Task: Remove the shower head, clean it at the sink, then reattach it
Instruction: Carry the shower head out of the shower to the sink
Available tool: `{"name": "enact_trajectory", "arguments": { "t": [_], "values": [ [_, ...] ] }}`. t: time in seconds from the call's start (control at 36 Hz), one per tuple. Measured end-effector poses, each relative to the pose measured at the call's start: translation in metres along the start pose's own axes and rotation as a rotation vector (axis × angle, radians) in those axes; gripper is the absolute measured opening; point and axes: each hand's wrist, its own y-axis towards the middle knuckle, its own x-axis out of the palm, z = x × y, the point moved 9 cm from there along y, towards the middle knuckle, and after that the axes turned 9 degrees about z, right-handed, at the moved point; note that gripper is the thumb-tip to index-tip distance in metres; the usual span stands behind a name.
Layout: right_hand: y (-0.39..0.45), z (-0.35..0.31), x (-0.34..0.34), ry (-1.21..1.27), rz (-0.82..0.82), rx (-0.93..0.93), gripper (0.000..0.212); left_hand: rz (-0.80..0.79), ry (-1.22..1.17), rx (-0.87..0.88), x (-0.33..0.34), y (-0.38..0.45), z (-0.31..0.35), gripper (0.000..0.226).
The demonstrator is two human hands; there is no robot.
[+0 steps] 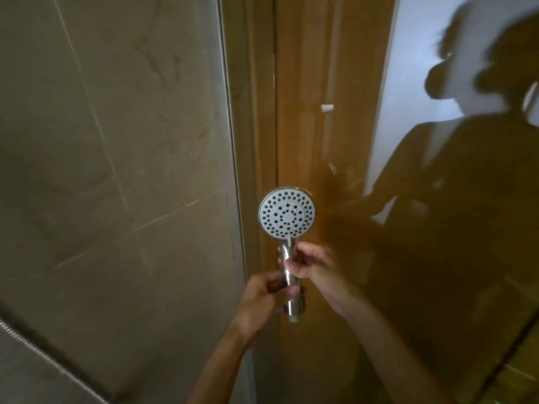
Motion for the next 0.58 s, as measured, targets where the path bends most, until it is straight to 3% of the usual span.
{"name": "enact_trajectory", "arguments": {
  "t": [0.33,0.58],
  "values": [
    [-0.077,-0.004,-0.066,-0.03,0.317,0.052,0.022,-0.315,0.048,0.019,0.074,-0.024,0.0,0.018],
    [-0.154,-0.01,-0.126,-0.08,0.503,0.015,0.026,-0.515,-0.06,-0.042,0.154,-0.074,-0.003,0.017]
  ]
}}
